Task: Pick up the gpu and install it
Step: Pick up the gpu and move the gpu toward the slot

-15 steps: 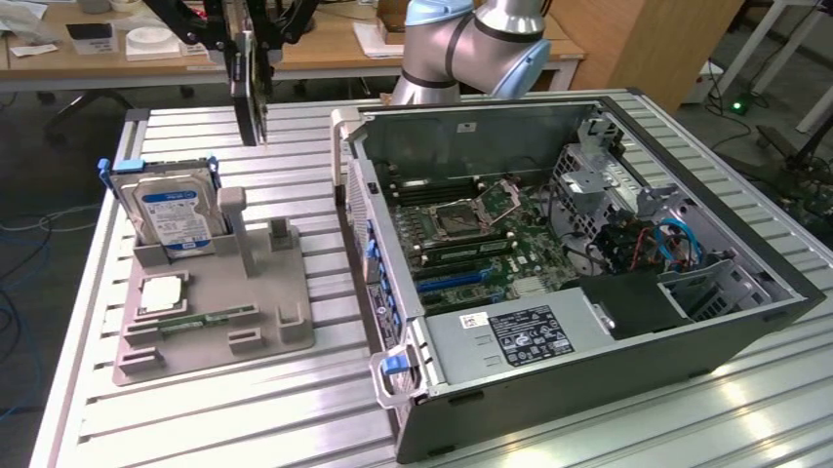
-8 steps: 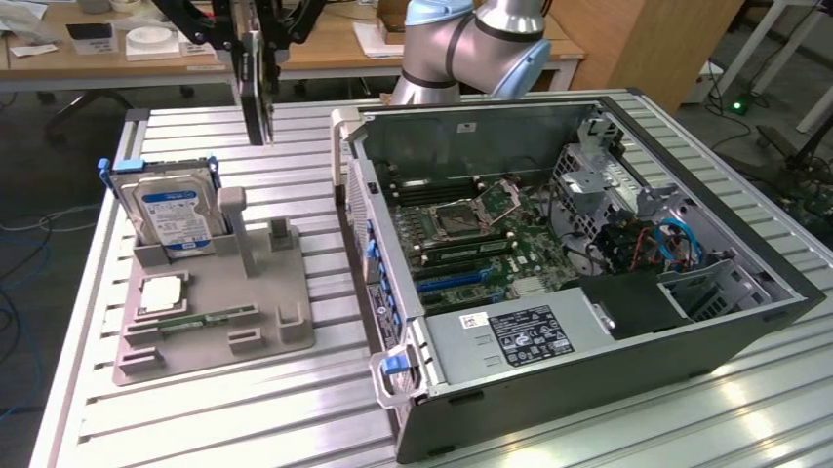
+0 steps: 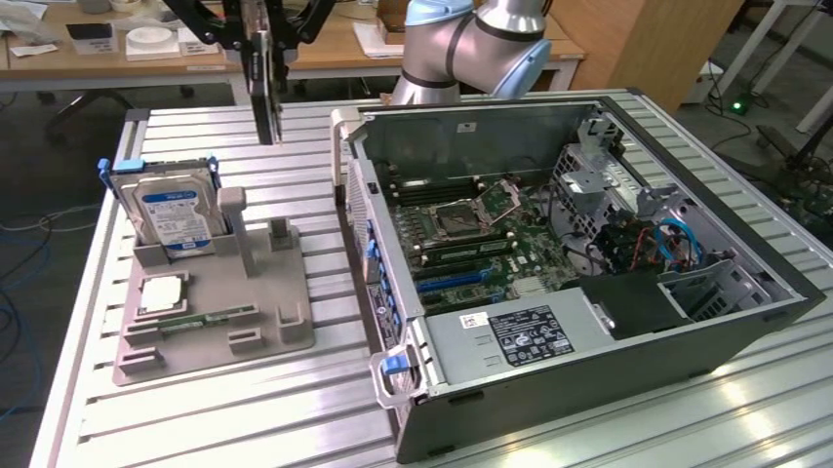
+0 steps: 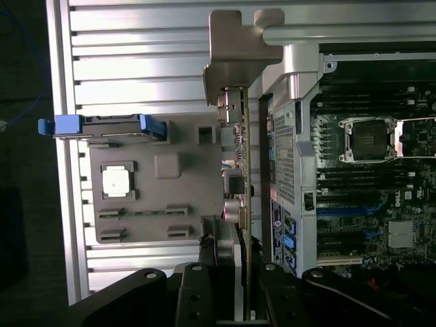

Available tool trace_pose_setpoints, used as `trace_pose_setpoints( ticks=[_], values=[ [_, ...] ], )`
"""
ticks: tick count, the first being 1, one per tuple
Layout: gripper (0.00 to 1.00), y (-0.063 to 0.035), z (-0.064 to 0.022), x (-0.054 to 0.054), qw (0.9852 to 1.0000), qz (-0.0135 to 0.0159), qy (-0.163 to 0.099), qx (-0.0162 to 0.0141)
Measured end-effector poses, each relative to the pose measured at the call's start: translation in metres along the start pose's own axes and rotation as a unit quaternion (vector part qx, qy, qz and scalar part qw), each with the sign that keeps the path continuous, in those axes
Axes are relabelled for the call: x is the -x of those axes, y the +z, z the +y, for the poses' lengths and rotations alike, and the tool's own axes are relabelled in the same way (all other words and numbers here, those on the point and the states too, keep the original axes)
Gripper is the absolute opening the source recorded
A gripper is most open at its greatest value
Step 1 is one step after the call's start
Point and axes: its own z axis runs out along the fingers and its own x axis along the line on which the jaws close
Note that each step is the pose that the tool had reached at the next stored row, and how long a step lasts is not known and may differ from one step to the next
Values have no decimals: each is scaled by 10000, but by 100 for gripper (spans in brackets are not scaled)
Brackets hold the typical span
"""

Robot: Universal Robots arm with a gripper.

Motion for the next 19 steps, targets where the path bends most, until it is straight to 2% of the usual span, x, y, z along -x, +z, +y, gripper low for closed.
trace_pose_setpoints(
  ticks=[19],
  values=[
    [29,3,12,192,10000,0,0,0]
  ],
)
